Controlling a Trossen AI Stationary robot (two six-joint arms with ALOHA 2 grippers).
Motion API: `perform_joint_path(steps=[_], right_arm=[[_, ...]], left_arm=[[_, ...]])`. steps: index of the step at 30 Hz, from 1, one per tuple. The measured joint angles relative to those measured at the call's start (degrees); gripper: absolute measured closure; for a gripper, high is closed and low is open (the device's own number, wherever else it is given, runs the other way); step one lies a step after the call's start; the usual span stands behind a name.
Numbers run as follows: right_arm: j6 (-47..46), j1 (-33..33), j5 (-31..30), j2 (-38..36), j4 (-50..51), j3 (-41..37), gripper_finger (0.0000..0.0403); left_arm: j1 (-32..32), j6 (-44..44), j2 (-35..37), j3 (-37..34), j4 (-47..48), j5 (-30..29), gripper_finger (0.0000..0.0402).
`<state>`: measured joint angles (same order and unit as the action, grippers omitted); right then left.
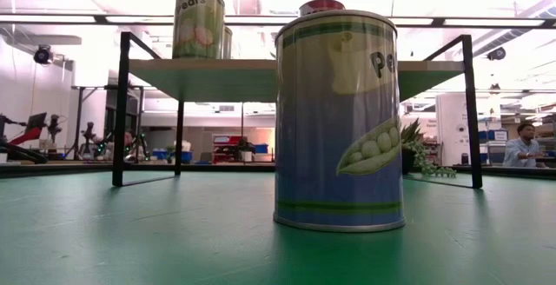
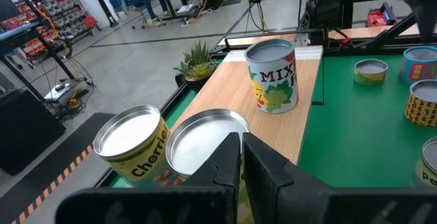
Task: Pick and place cans onto a shelf
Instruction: Put the canned bean on the shelf
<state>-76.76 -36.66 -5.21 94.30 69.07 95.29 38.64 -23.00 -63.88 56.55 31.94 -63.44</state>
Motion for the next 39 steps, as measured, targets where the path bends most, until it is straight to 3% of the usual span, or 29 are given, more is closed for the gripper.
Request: perform_joint_path(steps=[5,13,39], right_arm=[[-6.3,-0.7,7.1,5.6,3.0,-1.4,0.0053],[-3.5,-1.1,11.4,12.8,2.8,-2.7,0.0053],[-1.9,-1.7,11.1,13.6,2.3,-8.4,0.0053]], left_arm=[[0.0,0.5,0.0,0.0,0.0,0.0,0.0402],[0.0,3.0,0.0,0.0,-1.0,0.0,0.0402],[0.0,5.6,0.0,0.0,-2.5,-0.5,0.0402]])
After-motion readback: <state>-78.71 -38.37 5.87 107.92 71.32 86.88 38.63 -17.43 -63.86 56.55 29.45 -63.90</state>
